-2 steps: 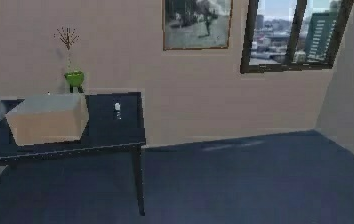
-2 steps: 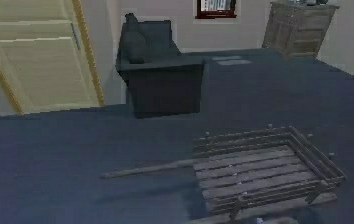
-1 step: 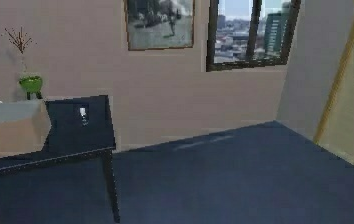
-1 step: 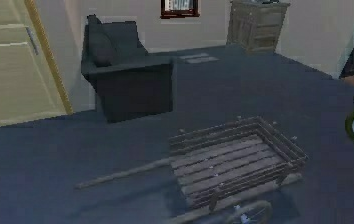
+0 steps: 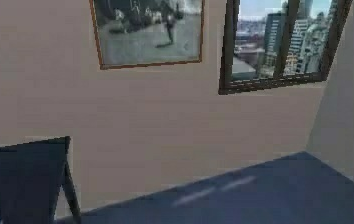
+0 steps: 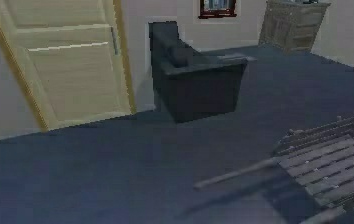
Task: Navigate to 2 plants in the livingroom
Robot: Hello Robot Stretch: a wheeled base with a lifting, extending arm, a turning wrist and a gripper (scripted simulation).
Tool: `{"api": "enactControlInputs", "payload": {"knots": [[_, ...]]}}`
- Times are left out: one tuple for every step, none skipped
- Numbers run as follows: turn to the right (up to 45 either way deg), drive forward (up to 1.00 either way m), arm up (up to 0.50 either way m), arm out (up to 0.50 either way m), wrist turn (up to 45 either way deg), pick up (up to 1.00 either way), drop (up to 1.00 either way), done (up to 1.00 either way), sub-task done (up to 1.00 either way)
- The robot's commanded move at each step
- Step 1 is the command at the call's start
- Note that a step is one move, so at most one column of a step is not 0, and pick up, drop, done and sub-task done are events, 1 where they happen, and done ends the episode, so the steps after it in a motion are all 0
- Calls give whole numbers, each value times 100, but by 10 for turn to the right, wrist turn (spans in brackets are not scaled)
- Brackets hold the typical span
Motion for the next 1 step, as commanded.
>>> {"api": "enactControlInputs", "payload": {"knots": [[450,0,0,0,0,0,0,0,0]]}}
